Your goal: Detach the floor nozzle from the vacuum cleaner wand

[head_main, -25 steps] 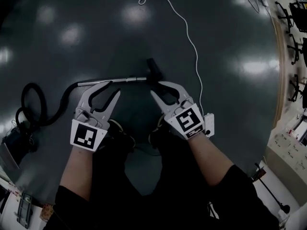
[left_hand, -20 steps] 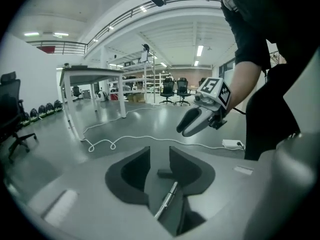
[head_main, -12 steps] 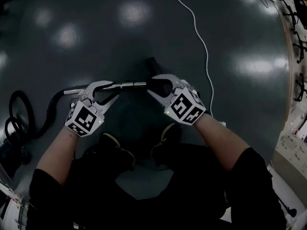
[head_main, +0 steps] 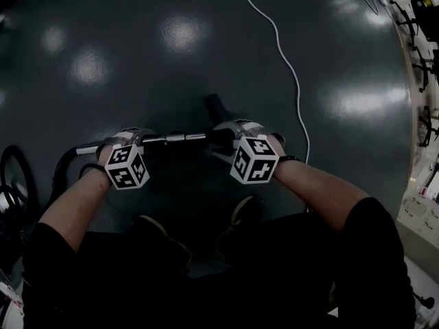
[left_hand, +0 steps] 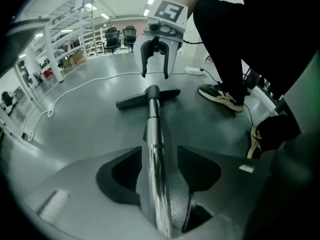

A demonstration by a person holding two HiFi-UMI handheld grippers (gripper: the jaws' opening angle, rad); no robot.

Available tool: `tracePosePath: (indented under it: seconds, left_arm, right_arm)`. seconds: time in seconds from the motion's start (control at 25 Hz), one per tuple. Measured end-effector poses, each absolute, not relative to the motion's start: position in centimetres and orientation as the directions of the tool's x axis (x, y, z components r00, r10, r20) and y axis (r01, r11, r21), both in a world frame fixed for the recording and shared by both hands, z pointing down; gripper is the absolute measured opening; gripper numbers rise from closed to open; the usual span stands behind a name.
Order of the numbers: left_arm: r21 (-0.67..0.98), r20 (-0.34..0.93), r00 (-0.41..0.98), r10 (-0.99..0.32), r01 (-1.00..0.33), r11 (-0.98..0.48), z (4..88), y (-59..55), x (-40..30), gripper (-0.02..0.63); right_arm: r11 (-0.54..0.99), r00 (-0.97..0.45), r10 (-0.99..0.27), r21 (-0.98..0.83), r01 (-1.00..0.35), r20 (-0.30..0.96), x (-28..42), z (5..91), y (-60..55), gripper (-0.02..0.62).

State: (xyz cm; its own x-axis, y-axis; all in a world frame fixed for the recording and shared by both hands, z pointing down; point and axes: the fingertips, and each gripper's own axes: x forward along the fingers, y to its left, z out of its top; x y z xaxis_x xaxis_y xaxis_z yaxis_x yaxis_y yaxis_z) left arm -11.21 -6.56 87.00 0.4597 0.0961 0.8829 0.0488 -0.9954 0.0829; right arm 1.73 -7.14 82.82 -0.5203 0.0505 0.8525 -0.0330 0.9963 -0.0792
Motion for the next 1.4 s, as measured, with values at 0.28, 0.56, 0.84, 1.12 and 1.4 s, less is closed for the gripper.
tracePosePath:
  seconds: [0.28,0.56,0.84,1.12,1.4]
  left_arm:
    - [0.066,0.941,0.323,0.100,0.116,-0.991,92.1,-5.8,-11.9,0.247]
    - [-0.008,0.969,0.246,0.018,0.103,-0.995,94.3,-6.8,-12.9,0.190]
    - [0.027,0.977,0.208,0.039,0.061,-0.998,94.4,-6.9,-13.4,0.170]
    - [-0.041,0.970,0.241,-0.038,0.010,-0.999,91.0,-9.6,-14.0,0.166]
    - [-0.088,0.970,0.228,-0.084,0.007,-0.996,89.5,-10.7,-14.5,0.164]
  right_arm:
    - [0.993,-0.342,0.010,0.031,0.114,0.940,2.1,88.7,-6.3,0.221]
    - [0.962,-0.203,-0.162,0.200,0.186,0.966,2.6,92.2,-7.2,0.219]
    - [0.963,-0.177,-0.188,0.217,0.162,0.966,2.5,93.1,-7.8,0.186]
    - [0.950,-0.245,-0.255,0.289,0.115,0.935,1.3,89.8,-10.6,0.169]
    - [0.989,-0.306,-0.101,0.128,0.071,0.947,0.4,87.5,-11.1,0.166]
